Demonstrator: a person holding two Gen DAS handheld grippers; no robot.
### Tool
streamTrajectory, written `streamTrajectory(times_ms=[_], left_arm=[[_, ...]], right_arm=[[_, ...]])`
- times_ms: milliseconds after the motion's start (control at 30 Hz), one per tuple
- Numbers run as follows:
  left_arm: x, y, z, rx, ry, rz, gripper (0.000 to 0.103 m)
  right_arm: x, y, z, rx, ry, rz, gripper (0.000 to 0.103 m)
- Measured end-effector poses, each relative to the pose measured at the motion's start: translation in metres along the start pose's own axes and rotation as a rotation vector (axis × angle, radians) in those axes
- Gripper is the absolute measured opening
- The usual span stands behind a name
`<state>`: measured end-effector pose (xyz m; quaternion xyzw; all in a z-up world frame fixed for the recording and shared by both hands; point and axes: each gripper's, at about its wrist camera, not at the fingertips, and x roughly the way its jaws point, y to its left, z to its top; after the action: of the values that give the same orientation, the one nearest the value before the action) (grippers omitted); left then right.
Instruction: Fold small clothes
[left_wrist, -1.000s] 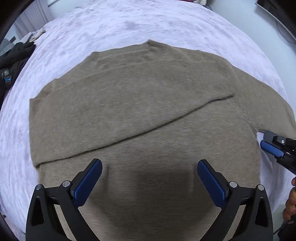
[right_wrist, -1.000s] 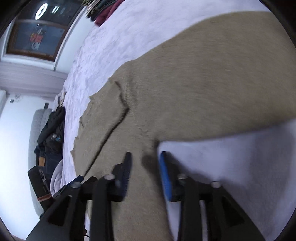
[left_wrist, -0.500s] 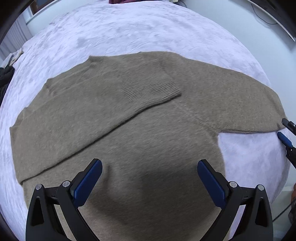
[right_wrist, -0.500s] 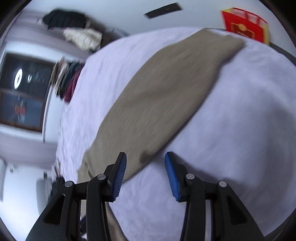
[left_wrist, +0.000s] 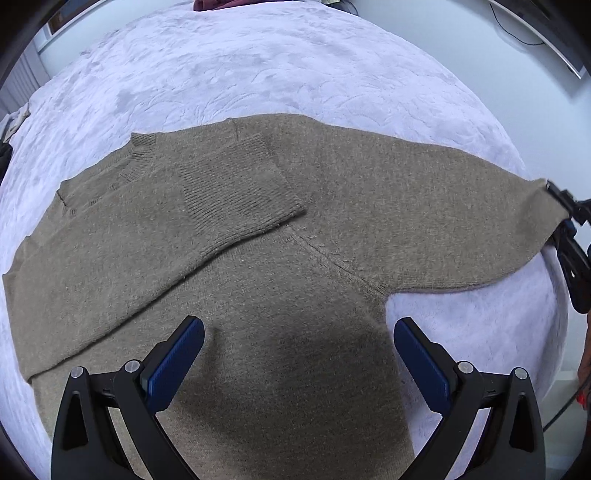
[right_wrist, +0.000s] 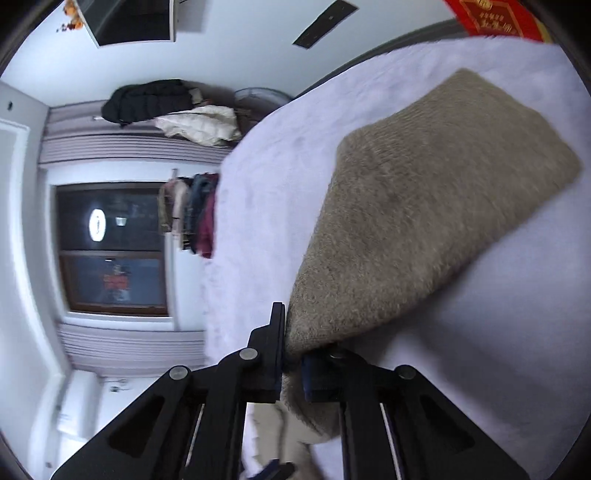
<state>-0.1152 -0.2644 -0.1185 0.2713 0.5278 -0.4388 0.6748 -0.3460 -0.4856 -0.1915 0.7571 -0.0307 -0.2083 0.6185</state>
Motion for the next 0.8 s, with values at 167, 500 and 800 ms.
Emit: streamTrajectory(times_ms=[167, 500, 800], left_arm=[[-0.008, 0.024, 0.001, -0.038, -0.024, 0.025, 0.103], [-0.017, 0.121, -0.018, -0.202, -0.046, 0.092, 0.103], [-0.027, 0.234, -0.071, -0.407, -0.048, 0.222, 0.103]], right_arm=[[0.034, 0.037, -0.014, -0.008, 0.064, 0.157, 0.007], [0.157, 0.162, -0.123, -0.449, 0.377, 0.197, 0.008], [0.291, 0.165, -0.323, -0.913, 0.800, -0.046, 0.008]])
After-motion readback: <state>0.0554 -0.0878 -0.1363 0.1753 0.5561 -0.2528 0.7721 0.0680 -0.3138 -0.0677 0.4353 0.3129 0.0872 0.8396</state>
